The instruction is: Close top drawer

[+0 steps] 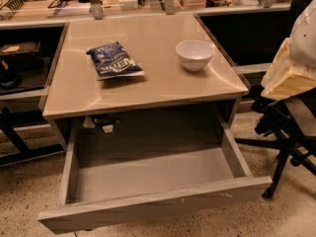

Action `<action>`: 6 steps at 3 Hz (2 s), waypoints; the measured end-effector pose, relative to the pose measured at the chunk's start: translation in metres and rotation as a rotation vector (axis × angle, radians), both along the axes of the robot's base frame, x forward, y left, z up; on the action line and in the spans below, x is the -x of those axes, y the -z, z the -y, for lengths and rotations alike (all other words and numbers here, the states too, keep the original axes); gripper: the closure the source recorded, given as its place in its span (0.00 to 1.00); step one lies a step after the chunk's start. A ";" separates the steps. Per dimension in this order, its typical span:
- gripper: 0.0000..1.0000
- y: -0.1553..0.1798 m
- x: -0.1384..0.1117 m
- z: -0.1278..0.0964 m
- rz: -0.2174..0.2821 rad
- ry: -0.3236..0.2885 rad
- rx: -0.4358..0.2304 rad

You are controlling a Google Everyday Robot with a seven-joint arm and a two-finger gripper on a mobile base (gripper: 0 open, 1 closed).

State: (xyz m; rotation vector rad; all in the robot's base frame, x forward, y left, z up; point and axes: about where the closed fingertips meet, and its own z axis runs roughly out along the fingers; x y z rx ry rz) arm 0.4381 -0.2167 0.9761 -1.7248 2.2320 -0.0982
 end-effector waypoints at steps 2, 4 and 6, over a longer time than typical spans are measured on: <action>1.00 0.000 0.001 0.000 -0.001 -0.001 -0.002; 1.00 0.053 0.076 0.026 -0.161 0.107 -0.004; 1.00 0.107 0.122 0.033 -0.294 0.126 -0.009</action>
Offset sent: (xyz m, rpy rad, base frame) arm -0.0045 -0.0028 -0.0041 0.0072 0.0274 0.0053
